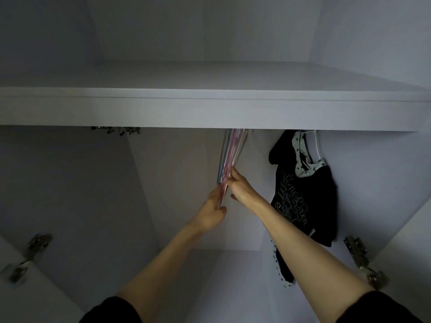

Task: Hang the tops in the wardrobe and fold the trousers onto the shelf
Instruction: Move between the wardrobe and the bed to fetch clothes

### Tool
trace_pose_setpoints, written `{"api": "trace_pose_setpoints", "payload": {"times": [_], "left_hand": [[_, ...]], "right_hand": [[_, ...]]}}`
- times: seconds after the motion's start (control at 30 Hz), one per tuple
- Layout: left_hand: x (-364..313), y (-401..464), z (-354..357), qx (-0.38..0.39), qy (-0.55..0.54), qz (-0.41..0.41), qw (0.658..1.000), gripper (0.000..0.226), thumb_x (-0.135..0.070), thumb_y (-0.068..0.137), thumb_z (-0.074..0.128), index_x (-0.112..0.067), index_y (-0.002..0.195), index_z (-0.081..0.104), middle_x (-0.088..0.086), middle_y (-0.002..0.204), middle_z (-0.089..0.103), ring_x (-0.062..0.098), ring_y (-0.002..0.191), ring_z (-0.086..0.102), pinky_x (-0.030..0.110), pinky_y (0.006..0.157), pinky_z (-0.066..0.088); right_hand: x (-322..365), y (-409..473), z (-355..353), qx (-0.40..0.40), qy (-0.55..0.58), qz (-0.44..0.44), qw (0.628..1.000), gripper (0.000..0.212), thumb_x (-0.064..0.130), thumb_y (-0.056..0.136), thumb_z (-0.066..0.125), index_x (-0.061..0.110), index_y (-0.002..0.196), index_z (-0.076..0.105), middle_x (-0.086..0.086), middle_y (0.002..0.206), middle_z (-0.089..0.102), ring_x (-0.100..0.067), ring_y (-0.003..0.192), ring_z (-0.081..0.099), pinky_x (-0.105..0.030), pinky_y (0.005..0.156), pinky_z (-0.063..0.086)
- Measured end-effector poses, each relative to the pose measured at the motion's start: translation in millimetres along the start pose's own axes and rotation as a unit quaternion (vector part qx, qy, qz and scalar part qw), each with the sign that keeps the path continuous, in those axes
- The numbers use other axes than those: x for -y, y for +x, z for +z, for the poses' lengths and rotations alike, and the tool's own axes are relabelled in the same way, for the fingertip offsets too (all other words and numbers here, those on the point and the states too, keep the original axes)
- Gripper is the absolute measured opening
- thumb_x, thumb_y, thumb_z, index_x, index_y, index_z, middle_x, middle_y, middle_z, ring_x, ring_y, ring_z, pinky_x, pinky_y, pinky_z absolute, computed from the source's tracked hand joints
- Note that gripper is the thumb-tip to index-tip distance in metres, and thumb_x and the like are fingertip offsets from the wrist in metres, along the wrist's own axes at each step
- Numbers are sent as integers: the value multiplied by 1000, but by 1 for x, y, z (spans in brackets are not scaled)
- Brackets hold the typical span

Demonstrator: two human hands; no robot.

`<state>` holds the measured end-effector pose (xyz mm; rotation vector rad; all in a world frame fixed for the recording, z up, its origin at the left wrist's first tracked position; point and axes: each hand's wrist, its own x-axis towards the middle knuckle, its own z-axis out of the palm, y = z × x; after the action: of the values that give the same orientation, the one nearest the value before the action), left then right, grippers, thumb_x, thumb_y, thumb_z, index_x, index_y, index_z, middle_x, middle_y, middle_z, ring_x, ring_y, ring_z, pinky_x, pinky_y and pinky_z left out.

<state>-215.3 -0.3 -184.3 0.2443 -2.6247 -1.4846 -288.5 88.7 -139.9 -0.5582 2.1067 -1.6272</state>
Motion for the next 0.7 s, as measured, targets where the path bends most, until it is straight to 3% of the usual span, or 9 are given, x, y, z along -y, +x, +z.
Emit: {"api": "trace_pose_setpoints", "payload": {"times": [0.07,0.13,0.23,0.3,0.43,0.6,0.7], "left_hand": [[8,-9,-12,-4,-1,-5,1000,71,10,89,42,-7,149,6,10,156,13,20,144,13,2,95,8],[14,-20,-26,-16,-3,-12,1000,74,13,88,41,-7,148,4,11,156,12,21,144,12,1,93,9],[25,-32,-49,-34,-7,-22,999,75,14,88,39,-9,149,1,9,157,9,20,144,11,0,91,10],[33,-39,-68,-45,3,-34,998,74,12,89,38,-11,149,1,8,157,9,20,144,12,2,92,12],[45,-48,-92,-53,33,-48,997,74,11,89,35,-15,150,2,7,158,9,20,145,11,15,107,12],[55,-59,-96,-47,48,-34,997,68,6,93,39,-10,149,6,7,156,15,19,144,13,2,95,8],[69,-69,-84,-69,49,-53,995,66,-4,96,43,-9,150,5,5,158,10,16,144,12,4,97,7]], "right_hand": [[4,1,15,21,21,1,1000,52,9,101,34,29,148,24,2,146,39,-13,128,40,-25,100,32],[8,6,34,44,28,11,999,53,9,101,33,35,147,26,6,141,42,-17,127,42,-34,106,35],[16,12,63,77,19,19,997,54,13,102,32,39,148,22,1,149,37,-23,131,41,-45,108,36],[22,17,82,97,18,17,995,54,13,102,31,40,147,22,1,150,36,-21,132,39,-43,107,37],[27,23,106,122,29,18,992,57,11,100,33,42,146,24,4,148,39,-18,131,41,-44,106,38],[18,24,113,103,42,-2,994,50,19,103,30,41,147,20,3,151,35,-20,133,40,-48,110,35],[1,13,105,74,-5,-34,997,46,32,104,27,37,149,16,4,154,28,-17,139,30,-37,116,24]]}}
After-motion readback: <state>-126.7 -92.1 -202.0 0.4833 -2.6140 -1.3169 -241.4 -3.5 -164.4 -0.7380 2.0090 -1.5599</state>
